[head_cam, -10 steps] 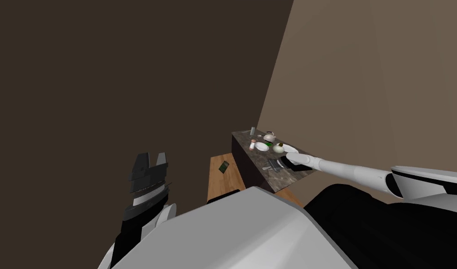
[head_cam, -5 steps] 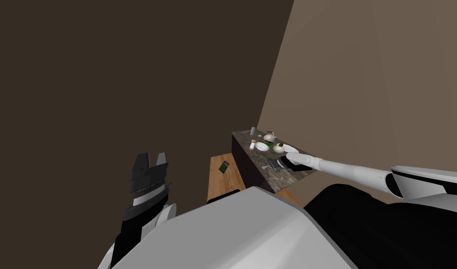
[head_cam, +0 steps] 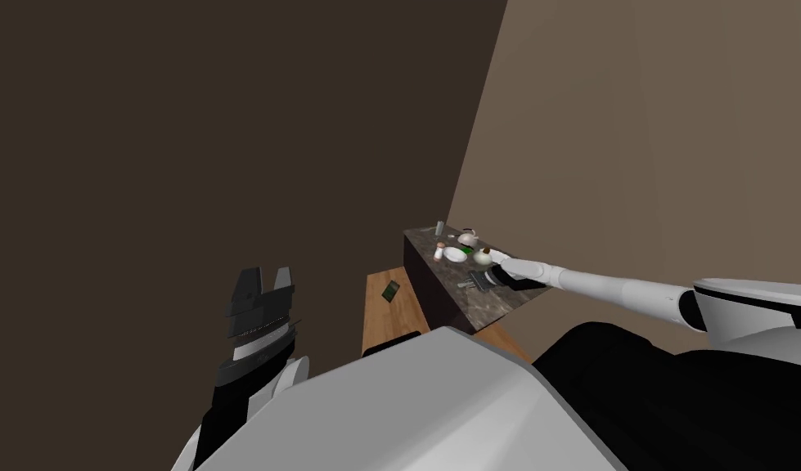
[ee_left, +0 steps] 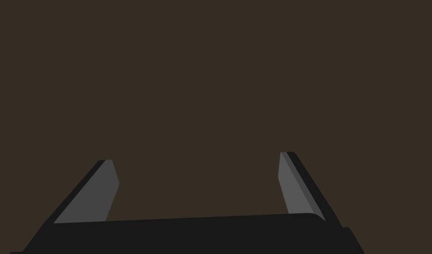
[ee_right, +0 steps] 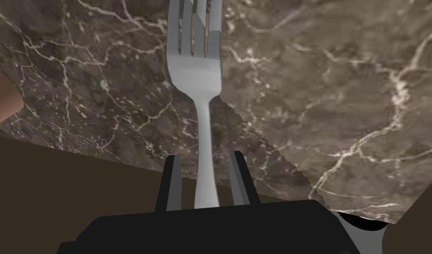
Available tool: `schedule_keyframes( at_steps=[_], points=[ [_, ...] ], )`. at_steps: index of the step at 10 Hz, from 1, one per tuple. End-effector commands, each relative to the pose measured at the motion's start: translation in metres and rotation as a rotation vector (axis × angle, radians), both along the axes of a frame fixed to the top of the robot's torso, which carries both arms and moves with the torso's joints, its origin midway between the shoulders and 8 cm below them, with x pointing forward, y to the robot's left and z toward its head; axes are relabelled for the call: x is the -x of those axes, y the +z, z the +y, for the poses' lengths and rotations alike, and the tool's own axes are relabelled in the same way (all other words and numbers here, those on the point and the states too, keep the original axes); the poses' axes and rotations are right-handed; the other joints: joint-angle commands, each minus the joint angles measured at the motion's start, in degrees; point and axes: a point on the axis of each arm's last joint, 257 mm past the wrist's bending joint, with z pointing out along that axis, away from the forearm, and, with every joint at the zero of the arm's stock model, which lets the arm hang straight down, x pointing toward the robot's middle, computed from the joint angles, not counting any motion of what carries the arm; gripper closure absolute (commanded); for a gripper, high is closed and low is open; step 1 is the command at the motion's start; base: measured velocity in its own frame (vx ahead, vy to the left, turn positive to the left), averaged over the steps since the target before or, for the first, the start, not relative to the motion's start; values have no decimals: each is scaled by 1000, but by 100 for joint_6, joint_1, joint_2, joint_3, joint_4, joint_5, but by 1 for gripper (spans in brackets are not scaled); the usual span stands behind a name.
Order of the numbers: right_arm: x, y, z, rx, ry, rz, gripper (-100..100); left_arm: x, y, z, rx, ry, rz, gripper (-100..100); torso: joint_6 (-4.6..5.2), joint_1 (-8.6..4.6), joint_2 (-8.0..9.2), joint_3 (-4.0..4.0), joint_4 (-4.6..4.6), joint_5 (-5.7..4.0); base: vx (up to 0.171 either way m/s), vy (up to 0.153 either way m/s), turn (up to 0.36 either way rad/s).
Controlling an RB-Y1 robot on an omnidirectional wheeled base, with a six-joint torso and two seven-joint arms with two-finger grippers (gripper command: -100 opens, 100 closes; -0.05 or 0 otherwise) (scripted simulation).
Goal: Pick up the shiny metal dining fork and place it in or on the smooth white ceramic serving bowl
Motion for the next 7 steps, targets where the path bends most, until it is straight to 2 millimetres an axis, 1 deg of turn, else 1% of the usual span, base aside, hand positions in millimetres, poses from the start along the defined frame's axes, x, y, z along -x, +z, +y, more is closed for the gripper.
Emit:
schedule_keyframes(
  at_steps=[1,2,3,4,5,7],
  points=[
    [-11,7,-6,16,4,-20,100,0,0,0,0,0,0,0,0,0,0,0,0,0,-52,-33,-2],
    [-23,25,-13,38,9,-38,100,0,0,0,0,0,0,0,2,-6,0,0,-2,-8,-13,-52,-10],
    [-23,25,-13,38,9,-38,100,0,0,0,0,0,0,0,1,-13,-9,-4,-1,-3,16,-53,-5],
    [-30,40,-20,49,0,-44,100,0,0,0,0,0,0,0,-2,-14,-19,-10,-4,-7,67,-69,1],
    [-33,48,-24,50,-12,-41,100,0,0,0,0,0,0,0,-7,-19,-39,-20,-5,-2,144,-116,15],
    [-34,61,-29,52,-26,-23,100,0,0,0,0,0,0,0,-12,-30,-89,-50,-18,-10,191,-98,27]
  ],
)
